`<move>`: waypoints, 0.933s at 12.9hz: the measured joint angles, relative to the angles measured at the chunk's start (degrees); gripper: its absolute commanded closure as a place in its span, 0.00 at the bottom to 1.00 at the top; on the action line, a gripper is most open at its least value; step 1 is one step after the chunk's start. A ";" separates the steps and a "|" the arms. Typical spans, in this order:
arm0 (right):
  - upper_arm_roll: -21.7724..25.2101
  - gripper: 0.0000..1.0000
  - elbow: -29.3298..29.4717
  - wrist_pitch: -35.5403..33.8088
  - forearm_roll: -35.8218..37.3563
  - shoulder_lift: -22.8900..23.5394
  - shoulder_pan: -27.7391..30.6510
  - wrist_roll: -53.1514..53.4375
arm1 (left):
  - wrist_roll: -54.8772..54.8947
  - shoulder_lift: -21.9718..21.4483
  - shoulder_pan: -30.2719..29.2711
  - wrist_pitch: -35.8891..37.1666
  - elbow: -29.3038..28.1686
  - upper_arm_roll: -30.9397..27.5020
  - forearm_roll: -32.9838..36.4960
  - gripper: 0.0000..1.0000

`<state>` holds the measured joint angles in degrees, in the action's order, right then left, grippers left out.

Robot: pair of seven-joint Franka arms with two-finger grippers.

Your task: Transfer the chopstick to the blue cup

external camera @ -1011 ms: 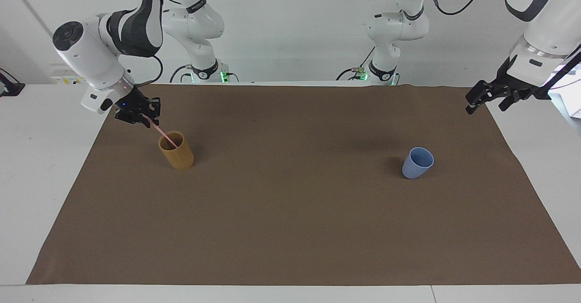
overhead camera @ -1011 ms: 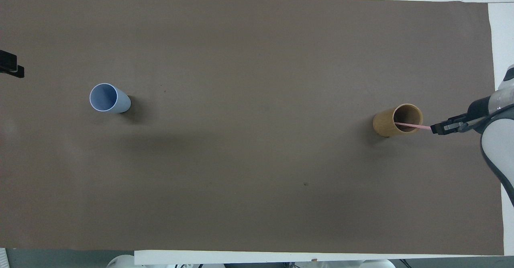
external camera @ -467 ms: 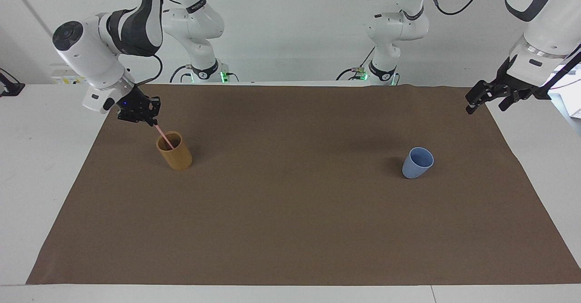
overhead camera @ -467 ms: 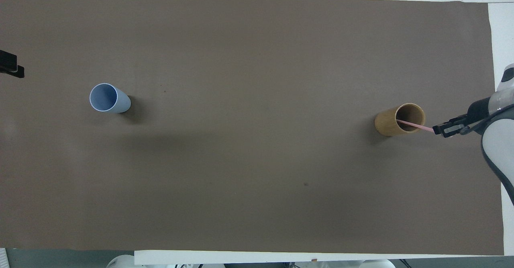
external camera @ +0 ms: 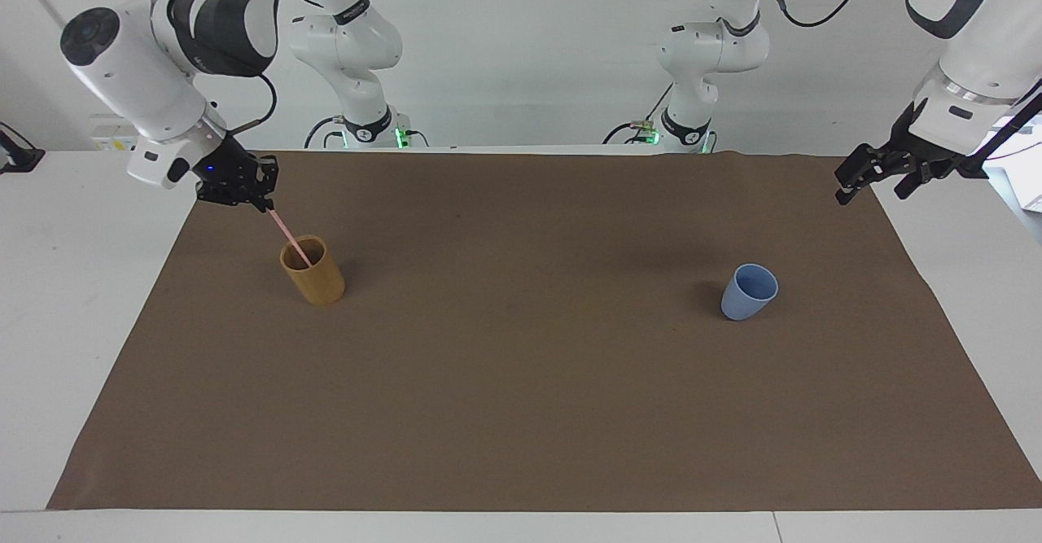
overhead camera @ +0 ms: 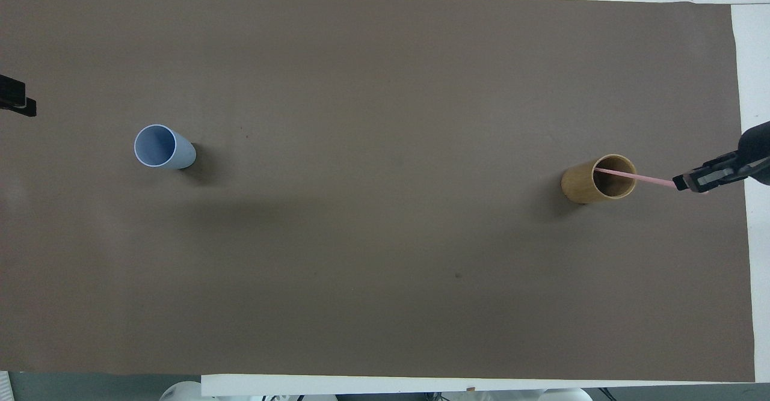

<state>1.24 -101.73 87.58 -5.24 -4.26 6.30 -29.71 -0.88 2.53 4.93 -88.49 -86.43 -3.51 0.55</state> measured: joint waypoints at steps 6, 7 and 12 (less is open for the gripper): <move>-0.23 1.00 20.10 -17.77 3.35 2.32 -5.17 0.00 | 0.00 0.00 0.00 0.00 0.00 0.00 0.00 0.00; -0.33 1.00 21.12 -18.01 3.36 2.46 -6.84 0.54 | 0.00 0.00 0.00 0.00 0.00 0.00 0.00 0.00; -1.34 1.00 20.64 -14.26 2.96 3.75 -14.49 11.31 | 0.00 0.00 0.00 0.00 0.00 0.00 0.00 0.00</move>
<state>-0.09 -81.09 73.32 -2.28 -0.52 -8.19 -18.40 -0.88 2.53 4.93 -88.49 -86.43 -3.51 0.55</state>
